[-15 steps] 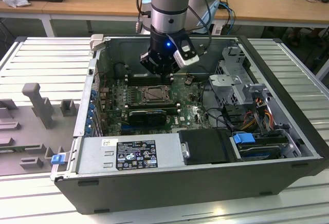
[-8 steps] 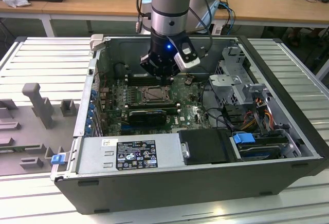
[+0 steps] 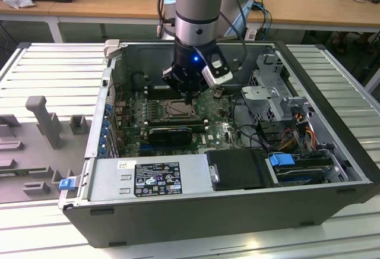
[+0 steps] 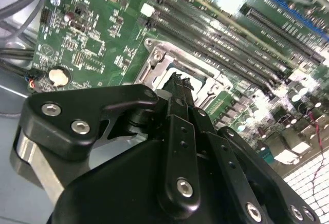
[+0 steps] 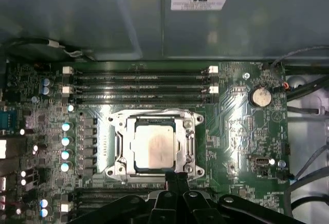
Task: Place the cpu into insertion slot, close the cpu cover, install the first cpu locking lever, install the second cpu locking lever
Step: 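Install the second cpu locking lever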
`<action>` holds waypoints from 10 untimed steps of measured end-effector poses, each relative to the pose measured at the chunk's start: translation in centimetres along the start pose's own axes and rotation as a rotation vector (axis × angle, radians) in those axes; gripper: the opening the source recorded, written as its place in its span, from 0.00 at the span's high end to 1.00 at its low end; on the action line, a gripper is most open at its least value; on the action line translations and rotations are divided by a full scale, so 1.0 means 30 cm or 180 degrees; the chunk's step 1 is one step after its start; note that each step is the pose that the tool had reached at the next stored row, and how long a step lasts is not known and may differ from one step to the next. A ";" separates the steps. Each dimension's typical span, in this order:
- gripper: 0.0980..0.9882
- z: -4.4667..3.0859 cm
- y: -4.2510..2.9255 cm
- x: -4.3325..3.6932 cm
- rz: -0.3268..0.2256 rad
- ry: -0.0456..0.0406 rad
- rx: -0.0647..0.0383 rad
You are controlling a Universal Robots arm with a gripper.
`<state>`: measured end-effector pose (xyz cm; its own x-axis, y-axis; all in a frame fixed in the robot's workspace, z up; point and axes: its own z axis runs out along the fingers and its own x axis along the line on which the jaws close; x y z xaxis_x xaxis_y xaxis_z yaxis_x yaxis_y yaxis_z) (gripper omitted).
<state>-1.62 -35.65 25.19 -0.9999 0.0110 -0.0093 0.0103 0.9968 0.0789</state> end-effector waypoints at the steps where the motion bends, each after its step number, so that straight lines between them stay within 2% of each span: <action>1: 0.99 0.000 -0.017 0.000 0.0000 0.0000 -0.0002; 2: 0.99 0.000 -0.030 0.000 0.0000 0.0000 -0.0002; 5: 0.99 0.004 -0.047 0.000 -0.0001 0.0004 -0.0002; 7: 0.99 0.012 -0.052 0.003 -0.0007 0.0017 -0.0003; 10: 0.99 0.024 -0.054 0.022 -0.0051 0.0028 -0.0009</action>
<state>-2.30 -37.19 24.34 -1.0000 -0.0056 -0.0018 -0.0057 0.9967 0.0815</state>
